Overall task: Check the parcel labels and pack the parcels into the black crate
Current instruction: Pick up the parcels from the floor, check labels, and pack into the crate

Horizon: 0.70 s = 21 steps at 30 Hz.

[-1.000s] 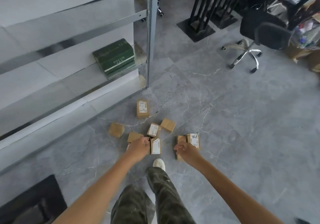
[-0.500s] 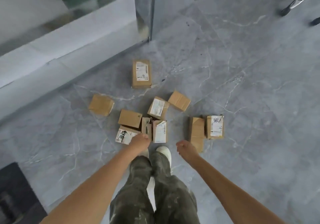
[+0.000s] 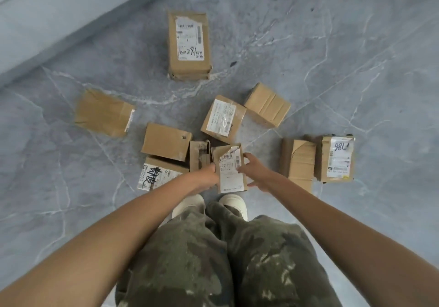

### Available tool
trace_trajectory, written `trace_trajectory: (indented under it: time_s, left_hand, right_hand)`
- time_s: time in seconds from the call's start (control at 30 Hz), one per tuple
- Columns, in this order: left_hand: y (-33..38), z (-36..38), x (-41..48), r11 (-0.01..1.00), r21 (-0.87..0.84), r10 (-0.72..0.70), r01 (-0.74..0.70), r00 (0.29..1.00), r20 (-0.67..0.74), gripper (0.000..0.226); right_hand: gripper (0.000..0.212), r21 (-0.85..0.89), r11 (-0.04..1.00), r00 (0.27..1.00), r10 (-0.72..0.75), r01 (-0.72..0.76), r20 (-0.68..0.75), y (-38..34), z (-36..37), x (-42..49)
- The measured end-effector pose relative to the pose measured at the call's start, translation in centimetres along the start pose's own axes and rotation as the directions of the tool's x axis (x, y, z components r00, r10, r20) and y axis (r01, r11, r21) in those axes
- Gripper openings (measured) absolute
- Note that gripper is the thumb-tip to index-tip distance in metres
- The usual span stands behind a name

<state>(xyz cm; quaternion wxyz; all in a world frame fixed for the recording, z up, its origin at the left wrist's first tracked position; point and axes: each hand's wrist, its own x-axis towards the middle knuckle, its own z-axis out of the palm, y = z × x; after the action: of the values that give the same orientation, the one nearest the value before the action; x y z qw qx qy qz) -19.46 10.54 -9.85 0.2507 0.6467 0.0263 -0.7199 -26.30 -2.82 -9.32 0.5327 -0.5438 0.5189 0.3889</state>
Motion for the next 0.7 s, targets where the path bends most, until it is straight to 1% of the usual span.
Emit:
trace_trajectory:
  time_s: [0.03,0.07,0.17,0.23,0.27,0.33,0.4,0.5,0.57,0.6,0.67,0.7]
  left_hand:
    - [0.5,0.4,-1.7,0.996,-0.084,-0.009,0.010,1.000,0.021,0.058]
    - [1.1,0.9,-3.3,0.989,-0.149,0.002,-0.001,1.000,0.007,0.058]
    - [3.8,1.3,-9.3,0.967,-0.211,0.110,-0.145,0.980,-0.169,0.050]
    - [5.9,1.2,-15.3,0.943,-0.264,0.142,-0.201,0.964,-0.227,0.050]
    - [7.2,1.0,-18.6,0.926,-0.283,0.181,-0.250,0.952,-0.249,0.048]
    - [10.2,0.5,-26.4,0.895,-0.262,0.284,-0.362,0.913,-0.292,0.043]
    - [13.2,0.0,-35.2,0.865,-0.192,0.384,-0.464,0.857,-0.344,0.045]
    - [18.1,-0.9,-49.4,0.792,-0.074,0.526,-0.606,0.738,-0.422,0.054]
    - [20.9,-1.4,-58.6,0.715,0.000,0.622,-0.699,0.636,-0.456,0.055]
    - [22.2,-1.5,-62.9,0.674,0.059,0.665,-0.736,0.570,-0.482,0.055]
    - [24.3,-1.5,-70.6,0.560,0.179,0.743,-0.809,0.395,-0.541,0.054]
    - [25.1,-1.3,-74.1,0.497,0.202,0.761,-0.844,0.312,-0.569,0.053]
  right_hand:
    - [0.060,0.016,1.000,1.000,-0.008,0.008,0.001,-0.2,-0.2,-1.8]
    - [0.059,0.034,0.999,1.000,-0.024,0.024,-0.009,-0.4,-0.3,-3.7]
    - [0.055,0.120,0.985,0.990,-0.112,0.121,-0.081,-1.8,-1.2,-10.6]
    - [0.049,0.193,0.960,0.973,-0.180,0.205,-0.142,-3.5,-1.8,-16.3]
    - [0.047,0.221,0.940,0.958,-0.224,0.262,-0.180,-4.6,-2.1,-19.6]
    - [0.051,0.225,0.897,0.913,-0.325,0.380,-0.246,-7.0,-3.0,-27.0]
    - [0.051,0.210,0.850,0.858,-0.413,0.484,-0.307,-10.1,-3.8,-35.4]
    - [0.052,0.196,0.738,0.742,-0.546,0.646,-0.389,-15.9,-5.6,-48.3]
    - [0.049,0.184,0.612,0.625,-0.661,0.769,-0.415,-19.5,-6.5,-56.8]
    - [0.048,0.187,0.543,0.567,-0.712,0.818,-0.413,-20.9,-6.8,-60.8]
    - [0.046,0.206,0.411,0.460,-0.791,0.888,-0.403,-23.2,-6.8,-68.3]
    - [0.045,0.208,0.351,0.407,-0.823,0.913,-0.396,-24.0,-6.7,-71.7]
